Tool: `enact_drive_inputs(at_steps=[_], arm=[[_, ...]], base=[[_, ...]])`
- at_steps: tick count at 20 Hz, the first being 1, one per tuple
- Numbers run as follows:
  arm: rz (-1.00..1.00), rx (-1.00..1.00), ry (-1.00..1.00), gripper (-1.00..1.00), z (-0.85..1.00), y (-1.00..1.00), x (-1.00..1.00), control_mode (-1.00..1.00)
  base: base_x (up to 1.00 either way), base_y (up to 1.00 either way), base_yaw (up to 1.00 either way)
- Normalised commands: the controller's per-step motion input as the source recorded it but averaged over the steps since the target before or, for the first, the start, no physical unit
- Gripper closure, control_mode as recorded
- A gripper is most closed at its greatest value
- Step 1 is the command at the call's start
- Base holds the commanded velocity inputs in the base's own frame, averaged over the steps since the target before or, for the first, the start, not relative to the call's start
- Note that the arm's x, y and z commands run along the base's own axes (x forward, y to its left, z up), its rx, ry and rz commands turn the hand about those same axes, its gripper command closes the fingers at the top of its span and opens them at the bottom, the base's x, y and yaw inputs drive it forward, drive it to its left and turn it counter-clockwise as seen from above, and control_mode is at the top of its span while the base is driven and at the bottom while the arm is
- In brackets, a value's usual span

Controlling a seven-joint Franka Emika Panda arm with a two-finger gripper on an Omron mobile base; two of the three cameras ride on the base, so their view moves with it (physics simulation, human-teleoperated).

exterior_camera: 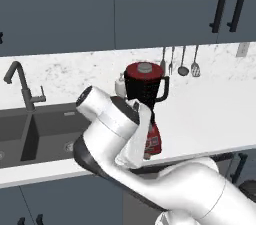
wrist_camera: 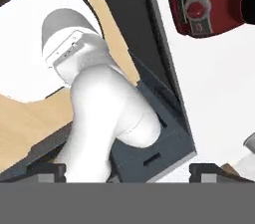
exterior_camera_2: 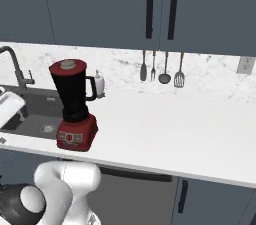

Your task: Close the lid blender by securely placing the lid on top.

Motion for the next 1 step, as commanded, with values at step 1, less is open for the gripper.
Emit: enact_drive_inputs(at_steps=[1], arm=[[0.12, -0.22, 0.14, -1.0, -1.0, 0.0, -0.37, -1.0]], base=[[0.0, 0.0, 0.0]])
